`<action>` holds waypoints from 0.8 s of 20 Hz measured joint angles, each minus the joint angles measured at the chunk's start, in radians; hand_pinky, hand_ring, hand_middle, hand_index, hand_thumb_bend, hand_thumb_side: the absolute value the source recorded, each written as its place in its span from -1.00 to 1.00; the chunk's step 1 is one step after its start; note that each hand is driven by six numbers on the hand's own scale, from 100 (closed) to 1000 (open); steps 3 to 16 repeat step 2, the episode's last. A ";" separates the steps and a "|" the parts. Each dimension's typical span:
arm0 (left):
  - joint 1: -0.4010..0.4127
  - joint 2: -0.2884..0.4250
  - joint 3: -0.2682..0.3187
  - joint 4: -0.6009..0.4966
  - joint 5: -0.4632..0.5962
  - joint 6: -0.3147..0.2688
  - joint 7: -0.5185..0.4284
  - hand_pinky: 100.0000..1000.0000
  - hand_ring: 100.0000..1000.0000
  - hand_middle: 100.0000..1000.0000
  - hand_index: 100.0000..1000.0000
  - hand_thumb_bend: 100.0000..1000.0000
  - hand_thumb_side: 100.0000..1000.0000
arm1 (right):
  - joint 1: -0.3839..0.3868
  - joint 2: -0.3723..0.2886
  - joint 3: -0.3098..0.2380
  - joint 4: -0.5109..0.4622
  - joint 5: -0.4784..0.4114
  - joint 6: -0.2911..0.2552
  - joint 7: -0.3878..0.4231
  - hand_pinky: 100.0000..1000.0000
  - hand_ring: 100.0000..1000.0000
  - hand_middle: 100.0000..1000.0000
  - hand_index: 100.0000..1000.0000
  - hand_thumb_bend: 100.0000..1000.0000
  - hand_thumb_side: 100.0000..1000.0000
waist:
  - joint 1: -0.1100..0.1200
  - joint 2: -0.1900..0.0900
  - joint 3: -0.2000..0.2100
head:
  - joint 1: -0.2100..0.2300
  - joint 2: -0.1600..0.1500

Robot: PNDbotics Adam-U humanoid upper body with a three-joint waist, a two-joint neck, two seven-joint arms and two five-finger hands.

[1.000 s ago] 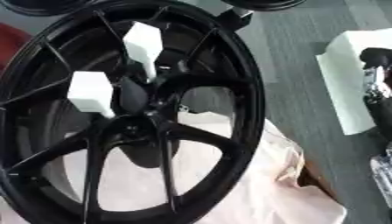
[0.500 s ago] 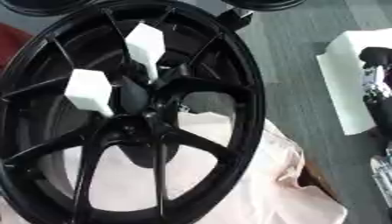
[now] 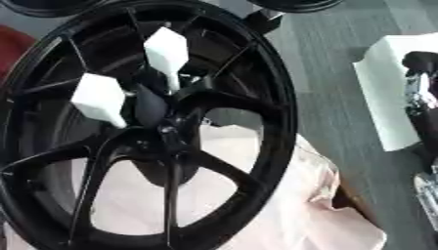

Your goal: Pull the pin out of the wheel hub.

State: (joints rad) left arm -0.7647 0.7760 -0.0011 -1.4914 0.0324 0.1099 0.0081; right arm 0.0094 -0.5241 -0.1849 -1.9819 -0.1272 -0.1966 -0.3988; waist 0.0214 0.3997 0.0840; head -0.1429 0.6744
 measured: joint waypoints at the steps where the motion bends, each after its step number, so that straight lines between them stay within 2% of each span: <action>1: 0.010 -0.013 0.001 -0.026 0.050 0.001 0.032 0.71 0.30 0.17 0.71 -1.00 0.56 | 0.000 0.000 0.000 0.000 0.000 -0.002 -0.002 0.70 0.50 0.28 0.31 -1.00 -0.08 | 0.000 0.000 0.000 | 0.000 0.000; 2: 0.021 -0.028 0.004 -0.050 0.097 0.001 0.061 0.72 0.30 0.18 0.71 -1.00 0.59 | -0.001 -0.001 -0.001 0.000 0.000 -0.005 -0.003 0.70 0.50 0.28 0.31 -1.00 -0.10 | -0.001 0.000 -0.001 | 0.001 0.000; 16: 0.021 -0.028 0.004 -0.050 0.097 0.001 0.061 0.72 0.30 0.18 0.71 -1.00 0.59 | -0.001 -0.001 -0.001 0.000 0.000 -0.005 -0.003 0.70 0.50 0.28 0.31 -1.00 -0.10 | -0.001 0.000 -0.001 | 0.001 0.000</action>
